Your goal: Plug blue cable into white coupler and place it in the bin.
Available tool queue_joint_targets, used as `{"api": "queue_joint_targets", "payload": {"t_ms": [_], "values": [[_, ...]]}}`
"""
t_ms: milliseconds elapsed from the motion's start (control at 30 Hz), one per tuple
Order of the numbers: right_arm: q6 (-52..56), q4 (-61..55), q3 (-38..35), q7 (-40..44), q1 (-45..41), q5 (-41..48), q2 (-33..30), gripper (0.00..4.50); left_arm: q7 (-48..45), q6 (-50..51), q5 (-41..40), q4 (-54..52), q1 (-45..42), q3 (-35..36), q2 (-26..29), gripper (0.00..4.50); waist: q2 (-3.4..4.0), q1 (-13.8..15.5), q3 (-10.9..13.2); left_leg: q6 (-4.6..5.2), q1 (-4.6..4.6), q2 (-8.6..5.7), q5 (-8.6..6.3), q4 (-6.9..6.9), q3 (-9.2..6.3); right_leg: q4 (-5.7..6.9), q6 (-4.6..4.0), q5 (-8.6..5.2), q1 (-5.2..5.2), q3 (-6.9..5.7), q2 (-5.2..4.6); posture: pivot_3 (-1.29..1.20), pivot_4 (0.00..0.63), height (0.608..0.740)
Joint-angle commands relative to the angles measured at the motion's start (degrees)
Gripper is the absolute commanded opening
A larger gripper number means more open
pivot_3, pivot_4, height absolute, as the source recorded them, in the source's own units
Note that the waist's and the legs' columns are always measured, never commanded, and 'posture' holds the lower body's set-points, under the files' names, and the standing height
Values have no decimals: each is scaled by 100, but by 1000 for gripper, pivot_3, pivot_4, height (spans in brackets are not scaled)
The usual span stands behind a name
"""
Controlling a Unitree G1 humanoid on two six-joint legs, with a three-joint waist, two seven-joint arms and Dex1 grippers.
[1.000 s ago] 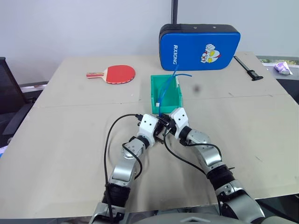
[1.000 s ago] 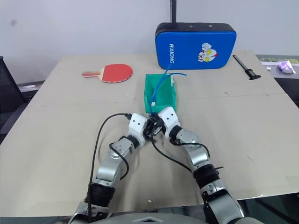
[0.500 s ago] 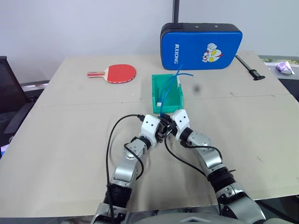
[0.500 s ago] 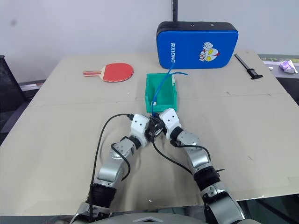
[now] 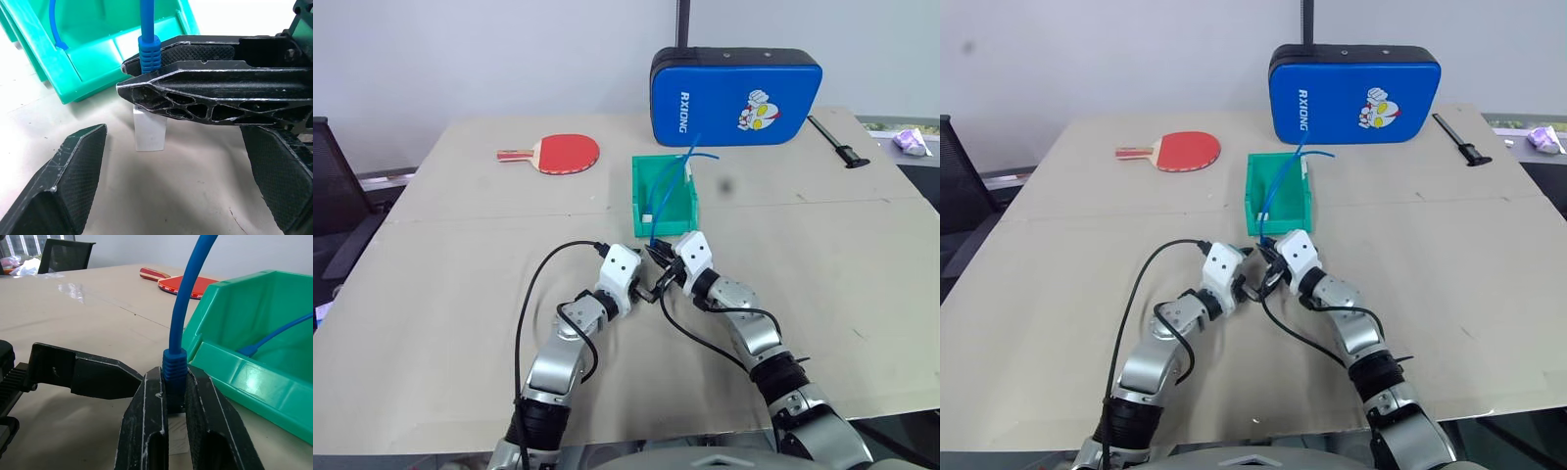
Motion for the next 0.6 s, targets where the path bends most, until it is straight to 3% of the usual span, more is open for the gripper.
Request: {"api": "queue_joint_targets", "payload": {"t_ms": [33, 167, 333, 600], "values": [[267, 374, 97, 200, 402, -103, -181, 0, -262, -246, -326, -667, -90, -185, -65, 4483, -4, 2, 12, 0, -2, 0, 0, 0, 0, 0, 0, 0, -2, 0, 0, 0, 150, 728], [406, -380, -56, 561, 373, 228, -401, 0, -393, -264, -483, -858, -17, 24, 130, 4483, -14, 7, 70, 0, -28, 0, 0, 0, 0, -3, 0, -1, -23, 0, -6, 0, 150, 728], [1947, -1843, -458, 1158, -459, 1056, -985, 0, -855, 368, -1127, -1668, 85, 794, 1005, 4483, -24, 4, 149, -3, -133, 1, 2, 5, -8, 4, -1, 4, -120, -3, -37, 0, 150, 728], [3157, -1138, -1014, 1274, -2225, 1618, -929, 0, -1131, 1294, -2170, -2099, -230, 1617, 1835, 4483, -22, -14, 187, -3, -138, 0, 2, -2, -14, -3, 6, 7, -123, -22, -27, 0, 150, 728]]}}
